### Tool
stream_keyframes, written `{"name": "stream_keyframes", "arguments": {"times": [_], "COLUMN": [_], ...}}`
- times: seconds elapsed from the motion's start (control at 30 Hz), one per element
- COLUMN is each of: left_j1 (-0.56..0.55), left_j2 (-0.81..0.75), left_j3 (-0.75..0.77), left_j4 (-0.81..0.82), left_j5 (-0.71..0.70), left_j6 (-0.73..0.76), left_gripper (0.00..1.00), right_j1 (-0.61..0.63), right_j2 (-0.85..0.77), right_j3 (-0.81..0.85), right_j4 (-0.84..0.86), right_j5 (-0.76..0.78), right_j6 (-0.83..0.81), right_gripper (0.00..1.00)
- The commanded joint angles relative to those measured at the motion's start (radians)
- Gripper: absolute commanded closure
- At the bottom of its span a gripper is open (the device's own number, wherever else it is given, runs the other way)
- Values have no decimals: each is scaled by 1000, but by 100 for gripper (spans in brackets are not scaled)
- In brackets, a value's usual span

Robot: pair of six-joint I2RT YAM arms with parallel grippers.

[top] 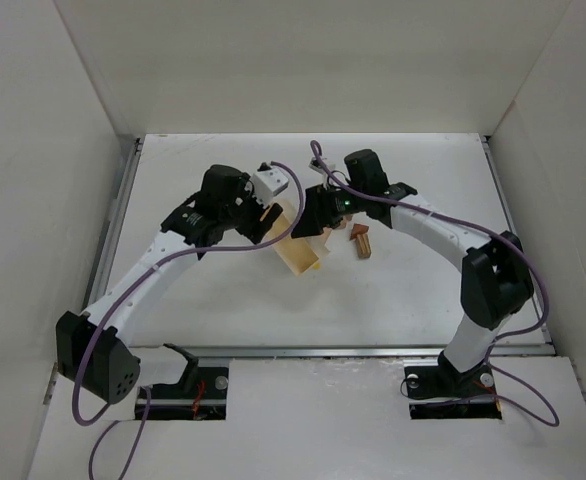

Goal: Build the wood block tower

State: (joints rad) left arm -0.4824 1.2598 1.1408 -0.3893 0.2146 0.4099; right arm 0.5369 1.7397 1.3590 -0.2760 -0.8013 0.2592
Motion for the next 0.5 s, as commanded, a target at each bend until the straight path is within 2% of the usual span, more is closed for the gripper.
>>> {"name": "stream_keyframes", "arguments": {"times": [0.0, 0.17, 0.2, 0.33, 0.37, 0.43, 0.47], "left_j1": [-1, -1, -1, -1, -1, -1, -1], "left_j2": [29, 29, 29, 39, 39, 49, 49], "left_j3": [31, 22, 22, 22, 22, 31, 31], "left_j4": [32, 69, 79, 79, 79, 79, 70], "left_j5": [-50, -93, -93, -93, -93, -103, -103], "left_j6": [-37, -71, -71, -100, -100, -111, -120], "left_gripper": [40, 50, 58, 76, 87, 100, 100], "right_j1": [18, 18, 18, 18, 18, 18, 18], "right_j2": [-62, -72, -72, -72, -72, -72, -72], "right_j3": [-1, -12, -12, -12, -12, -12, -12], "right_j4": [74, 74, 74, 74, 74, 74, 74], "right_j5": [-35, -44, -56, -56, -56, -56, -56], "right_j6": [0, 0, 0, -9, -9, -9, -9], "right_gripper": [100, 100, 100, 100, 100, 100, 100]}}
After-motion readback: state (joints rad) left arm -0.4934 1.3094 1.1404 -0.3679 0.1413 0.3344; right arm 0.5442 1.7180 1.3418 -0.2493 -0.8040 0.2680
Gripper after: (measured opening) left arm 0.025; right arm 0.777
